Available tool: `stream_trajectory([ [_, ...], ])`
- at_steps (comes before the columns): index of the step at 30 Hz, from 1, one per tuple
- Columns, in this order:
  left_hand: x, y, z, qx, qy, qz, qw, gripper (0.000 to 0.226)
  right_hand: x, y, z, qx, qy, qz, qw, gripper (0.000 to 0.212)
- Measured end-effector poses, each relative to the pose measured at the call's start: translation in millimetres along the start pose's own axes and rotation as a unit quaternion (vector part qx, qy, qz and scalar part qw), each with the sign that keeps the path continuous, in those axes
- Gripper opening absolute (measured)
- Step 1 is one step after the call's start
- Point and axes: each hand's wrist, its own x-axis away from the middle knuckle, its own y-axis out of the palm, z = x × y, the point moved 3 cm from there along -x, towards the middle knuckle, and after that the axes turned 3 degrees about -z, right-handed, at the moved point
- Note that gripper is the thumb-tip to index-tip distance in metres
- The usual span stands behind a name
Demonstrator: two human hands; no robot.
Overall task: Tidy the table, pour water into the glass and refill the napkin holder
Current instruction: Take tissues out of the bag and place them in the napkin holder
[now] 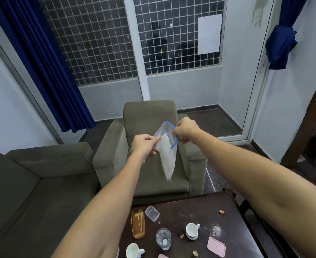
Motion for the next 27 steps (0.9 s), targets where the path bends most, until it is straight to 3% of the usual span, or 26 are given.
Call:
stream_trajectory([
  [9, 7, -21, -13, -0.202, -0.009, 0.050, 0.978, 0.023, 9, -8, 30, 0.187, -0.005, 0.020, 0.982, 0.021],
  [12, 10, -13, -14, -0.217, -0.007, 0.039, 0.975, 0.022, 11, -2, 30, 0.201, -0.004, 0.020, 0.979, 0.007],
  [15, 11, -2, -8, -0.202, 0.003, 0.033, 0.979, 0.023, 13, 5, 23, 0.223, -0.030, 0.029, 0.974, 0.022],
  [22, 15, 5, 3, -0.219, 0.013, 0.056, 0.974, 0.022, 20, 20, 3, 0.215, -0.117, 0.093, 0.965, 0.014],
  [27, 19, 6, 6, -0.238, 0.030, 0.074, 0.968, 0.025, 27, 39, -10, 0.148, -0.063, 0.013, 0.987, 0.014],
])
